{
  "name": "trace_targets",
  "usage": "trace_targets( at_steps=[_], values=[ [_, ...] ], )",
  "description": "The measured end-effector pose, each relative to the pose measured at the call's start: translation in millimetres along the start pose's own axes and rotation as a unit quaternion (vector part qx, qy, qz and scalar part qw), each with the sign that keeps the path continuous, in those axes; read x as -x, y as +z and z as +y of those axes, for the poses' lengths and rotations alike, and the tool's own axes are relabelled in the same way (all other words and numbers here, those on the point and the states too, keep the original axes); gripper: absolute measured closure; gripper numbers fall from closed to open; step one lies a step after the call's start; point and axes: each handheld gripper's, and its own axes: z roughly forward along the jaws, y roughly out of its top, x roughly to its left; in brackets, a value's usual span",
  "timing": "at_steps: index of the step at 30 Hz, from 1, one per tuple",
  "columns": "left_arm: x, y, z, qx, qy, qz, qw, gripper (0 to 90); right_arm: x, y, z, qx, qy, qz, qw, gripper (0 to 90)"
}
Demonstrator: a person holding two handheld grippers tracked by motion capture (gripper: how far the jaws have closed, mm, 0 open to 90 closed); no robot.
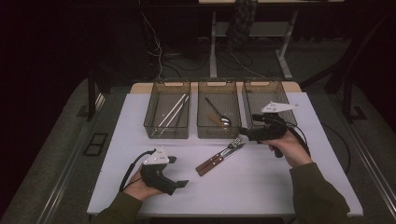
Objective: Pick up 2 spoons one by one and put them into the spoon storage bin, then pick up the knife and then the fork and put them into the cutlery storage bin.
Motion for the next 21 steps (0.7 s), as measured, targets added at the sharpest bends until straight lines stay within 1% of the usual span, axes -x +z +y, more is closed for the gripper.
trace_targets(
  at_steps=[4, 7, 9, 12, 15, 18, 21],
  values=[
    [0.7, -0.7, 0.4, -0.001, 0.002, 0.002, 1.0, 1.8, -4.6, -10.9, -16.5, -0.009, -0.013, -0.009, 0.9998, 14.1],
    [1.4, -1.4, 0.8, 0.002, 0.003, 0.002, 1.0, 1.8, -7.6, -18.8, -31.5, -0.006, -0.011, -0.015, 0.9998, 14.1],
    [0.8, -1.1, 0.6, 0.0, 0.002, 0.003, 1.0, 1.8, -9.4, -22.8, -41.5, -0.011, -0.014, -0.017, 0.9997, 14.1],
    [0.8, -1.0, 0.7, 0.0, 0.002, 0.004, 1.0, 1.8, -12.9, -30.2, -55.0, -0.014, -0.023, -0.016, 0.9995, 14.1],
    [0.7, -1.6, 0.6, 0.0, 0.002, 0.005, 1.0, 1.8, -16.0, -38.0, -67.2, -0.008, -0.024, -0.014, 0.9996, 14.1],
    [0.6, -1.9, 0.5, 0.001, 0.002, 0.01, 0.9999, 1.8, -18.0, -44.0, -77.8, -0.005, -0.019, -0.016, 0.9997, 14.1],
    [0.4, -2.4, 0.9, 0.002, 0.002, 0.012, 0.9999, 1.8, -19.6, -49.2, -86.8, -0.011, -0.021, -0.013, 0.9996, 14.1]
  ],
)
